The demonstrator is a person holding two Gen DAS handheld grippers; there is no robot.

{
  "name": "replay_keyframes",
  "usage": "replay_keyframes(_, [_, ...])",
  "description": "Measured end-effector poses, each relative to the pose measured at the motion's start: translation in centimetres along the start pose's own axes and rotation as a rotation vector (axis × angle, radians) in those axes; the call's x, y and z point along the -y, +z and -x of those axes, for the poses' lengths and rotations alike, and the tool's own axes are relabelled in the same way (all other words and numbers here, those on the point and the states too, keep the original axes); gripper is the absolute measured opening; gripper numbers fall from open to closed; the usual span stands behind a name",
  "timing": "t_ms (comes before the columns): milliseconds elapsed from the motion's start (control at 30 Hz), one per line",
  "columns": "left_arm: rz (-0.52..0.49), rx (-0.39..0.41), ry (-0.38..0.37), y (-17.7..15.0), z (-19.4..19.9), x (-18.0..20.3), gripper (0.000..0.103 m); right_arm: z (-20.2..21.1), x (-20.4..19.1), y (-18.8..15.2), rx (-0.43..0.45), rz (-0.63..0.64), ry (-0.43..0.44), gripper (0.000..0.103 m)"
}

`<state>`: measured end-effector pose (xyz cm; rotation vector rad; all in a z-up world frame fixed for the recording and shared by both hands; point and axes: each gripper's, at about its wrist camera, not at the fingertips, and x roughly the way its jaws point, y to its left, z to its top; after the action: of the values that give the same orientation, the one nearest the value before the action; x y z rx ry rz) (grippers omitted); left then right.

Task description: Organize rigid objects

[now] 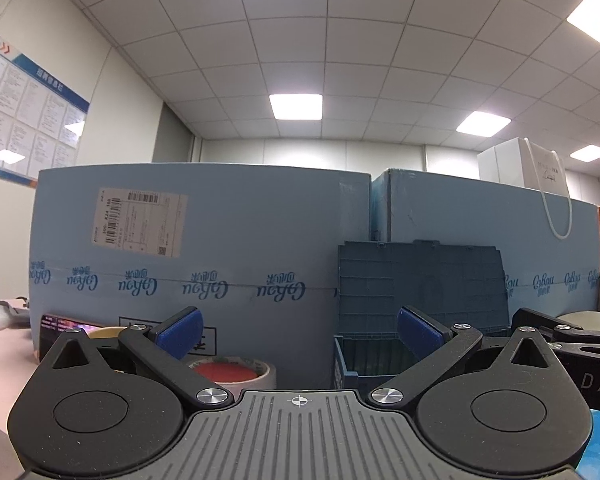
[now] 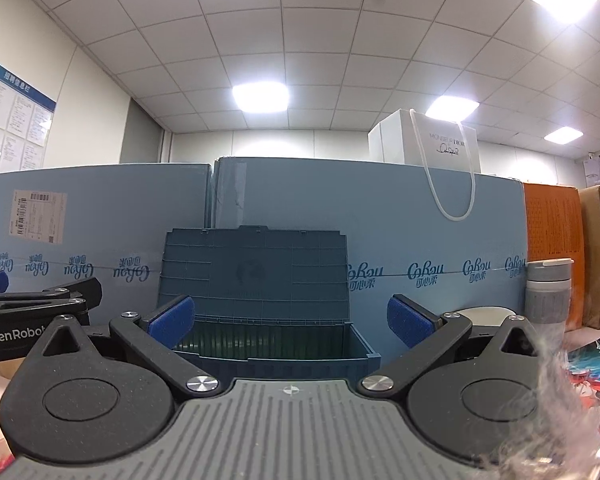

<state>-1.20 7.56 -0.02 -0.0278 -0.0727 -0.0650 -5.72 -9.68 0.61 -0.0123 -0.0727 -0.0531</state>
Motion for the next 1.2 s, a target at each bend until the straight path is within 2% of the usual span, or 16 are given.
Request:
replay_keyframes(433, [-0.023, 0.026, 0.003, 0.04, 0.44, 0.36, 0.103, 0.68, 0.02, 0.04, 0.038, -0.002, -0.037, 0.103])
replay_keyframes(1200, [-0.033, 0.027, 0.008, 0.04, 0.47, 0.46, 0.103, 0.47, 0.00, 0.01, 0.029, 0.000, -0.039, 0.103])
